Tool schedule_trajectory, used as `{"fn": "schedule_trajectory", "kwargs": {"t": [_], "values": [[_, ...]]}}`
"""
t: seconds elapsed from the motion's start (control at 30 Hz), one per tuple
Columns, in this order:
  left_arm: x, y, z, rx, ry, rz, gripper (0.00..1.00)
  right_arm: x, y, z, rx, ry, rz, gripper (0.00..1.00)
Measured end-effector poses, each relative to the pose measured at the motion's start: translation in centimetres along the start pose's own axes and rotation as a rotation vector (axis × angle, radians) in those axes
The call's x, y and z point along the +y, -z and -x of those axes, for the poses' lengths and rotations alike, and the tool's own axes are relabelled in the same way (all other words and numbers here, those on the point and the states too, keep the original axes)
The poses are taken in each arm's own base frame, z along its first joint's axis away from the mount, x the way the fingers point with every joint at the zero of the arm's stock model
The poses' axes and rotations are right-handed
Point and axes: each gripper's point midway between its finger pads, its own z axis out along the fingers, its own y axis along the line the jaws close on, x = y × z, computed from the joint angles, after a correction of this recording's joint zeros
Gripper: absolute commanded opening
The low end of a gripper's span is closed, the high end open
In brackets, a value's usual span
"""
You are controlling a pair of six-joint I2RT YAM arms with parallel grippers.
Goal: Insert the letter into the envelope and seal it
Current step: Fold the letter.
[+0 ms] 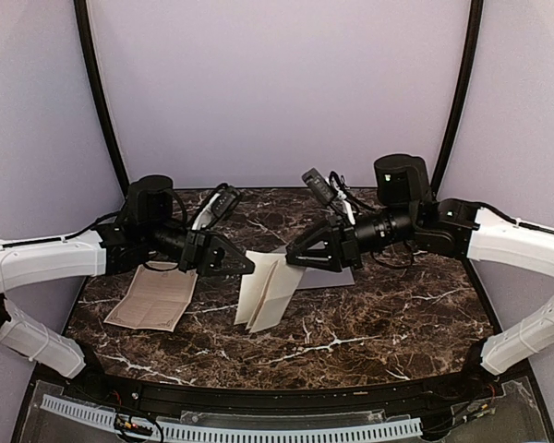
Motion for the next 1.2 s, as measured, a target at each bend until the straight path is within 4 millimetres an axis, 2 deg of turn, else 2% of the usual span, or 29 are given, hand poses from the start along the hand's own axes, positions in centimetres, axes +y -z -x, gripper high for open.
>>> {"fn": "schedule_trajectory", "kwargs": {"t": [0.13,0.4,0.53,1.0,1.2], "values": [[0.0,0.0,0.1,-0.002,0.007,-0.007,0.00,-0.1,-0.4,0.2,-0.011,0.010,0.015,0.41],[-0.1,-0.1,0.1,0.001,0.022,-0.019,0.00,-0.3,-1.2,-0.5,-0.003,0.008,0.045,0.43],[0.0,-0.2,0.1,0.001,0.036,-0.028,0.00,0.0,-1.2,-0.4,-0.013,0.025,0.064,0.52],[-0.4,-0.2,0.1,0.002,0.069,-0.059,0.00,0.5,-1.7,-0.5,-0.012,0.041,0.120,0.58],[-0.7,-0.2,0.3,-0.001,0.072,-0.071,0.00,0.5,-1.9,-0.7,-0.005,0.044,0.141,0.68]]}}
